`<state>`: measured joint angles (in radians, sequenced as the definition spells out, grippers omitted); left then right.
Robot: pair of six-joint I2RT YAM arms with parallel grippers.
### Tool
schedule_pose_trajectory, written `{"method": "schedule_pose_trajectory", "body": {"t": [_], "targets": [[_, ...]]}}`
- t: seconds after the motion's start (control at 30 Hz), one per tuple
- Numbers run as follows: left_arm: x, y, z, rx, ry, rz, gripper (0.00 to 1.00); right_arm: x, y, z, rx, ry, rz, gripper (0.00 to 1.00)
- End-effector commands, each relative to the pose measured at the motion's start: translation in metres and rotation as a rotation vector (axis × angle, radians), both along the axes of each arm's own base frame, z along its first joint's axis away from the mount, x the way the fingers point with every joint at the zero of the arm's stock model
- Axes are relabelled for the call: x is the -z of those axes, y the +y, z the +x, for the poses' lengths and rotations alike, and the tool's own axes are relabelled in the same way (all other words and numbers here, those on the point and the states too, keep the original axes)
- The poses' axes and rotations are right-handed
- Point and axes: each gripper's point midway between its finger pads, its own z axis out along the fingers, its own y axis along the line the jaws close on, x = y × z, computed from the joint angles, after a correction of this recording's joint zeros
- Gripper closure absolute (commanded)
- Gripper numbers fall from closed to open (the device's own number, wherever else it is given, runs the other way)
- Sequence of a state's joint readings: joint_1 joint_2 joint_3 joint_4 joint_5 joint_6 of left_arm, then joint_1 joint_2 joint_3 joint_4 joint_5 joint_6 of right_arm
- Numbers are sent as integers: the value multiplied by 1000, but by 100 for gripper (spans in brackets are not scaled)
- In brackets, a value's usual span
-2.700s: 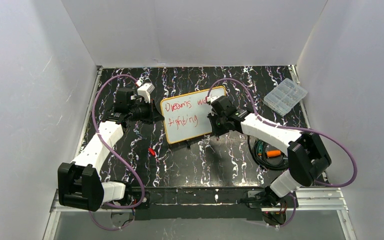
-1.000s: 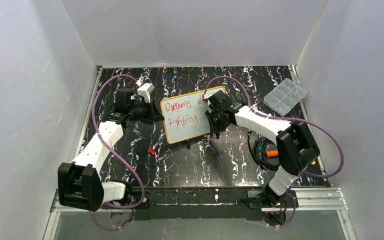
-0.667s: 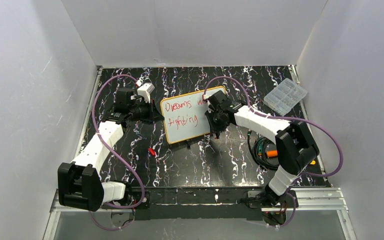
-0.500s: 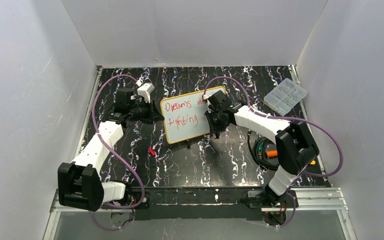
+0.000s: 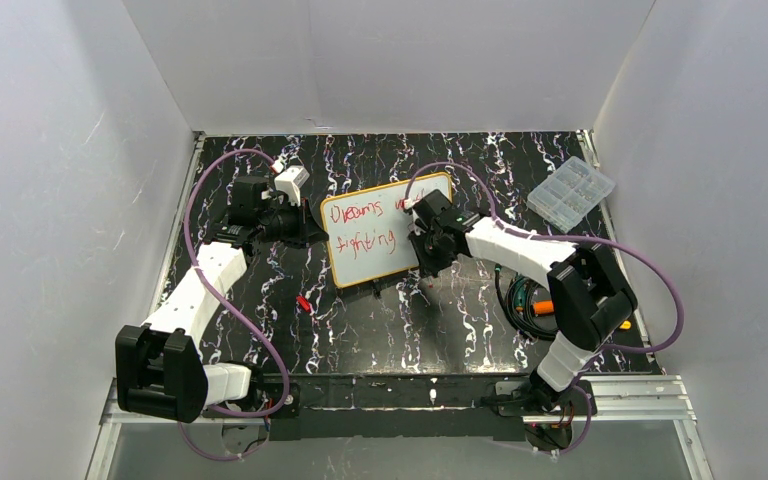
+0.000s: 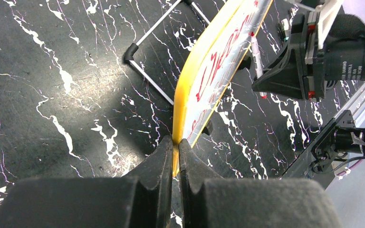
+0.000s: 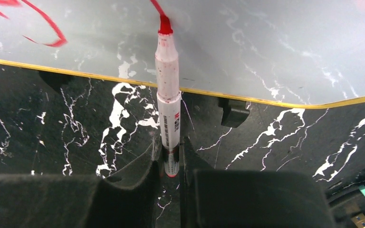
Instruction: Write a sentence on the whiteboard
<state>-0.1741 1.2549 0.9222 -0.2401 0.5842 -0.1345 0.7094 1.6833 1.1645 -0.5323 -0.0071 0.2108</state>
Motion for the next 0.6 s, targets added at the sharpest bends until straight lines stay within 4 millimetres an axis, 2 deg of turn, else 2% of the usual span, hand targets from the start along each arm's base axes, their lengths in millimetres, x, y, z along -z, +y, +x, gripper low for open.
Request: {"method": "schedule_pose_trajectory", "body": {"t": [0.0,0.13,0.27,0.47,0.57], "targets": [[-10,-2,-7,21,-31,-15,100,8,-5,-14,16,35,-1,99],[-11,-2,-7,21,-33,-17,100,15,-3,-27,4,59,3,99],[-11,-3,-7,21,-34,-18,100,7,8,-32,-36,47,32,99],[-12,-3,-7,20,-38,-19,100,-25,17,-18,-23,-53,82,99],[-12,-3,-7,22,-37,-20,100,-27,14,-10,-10,-77,50,99]]}}
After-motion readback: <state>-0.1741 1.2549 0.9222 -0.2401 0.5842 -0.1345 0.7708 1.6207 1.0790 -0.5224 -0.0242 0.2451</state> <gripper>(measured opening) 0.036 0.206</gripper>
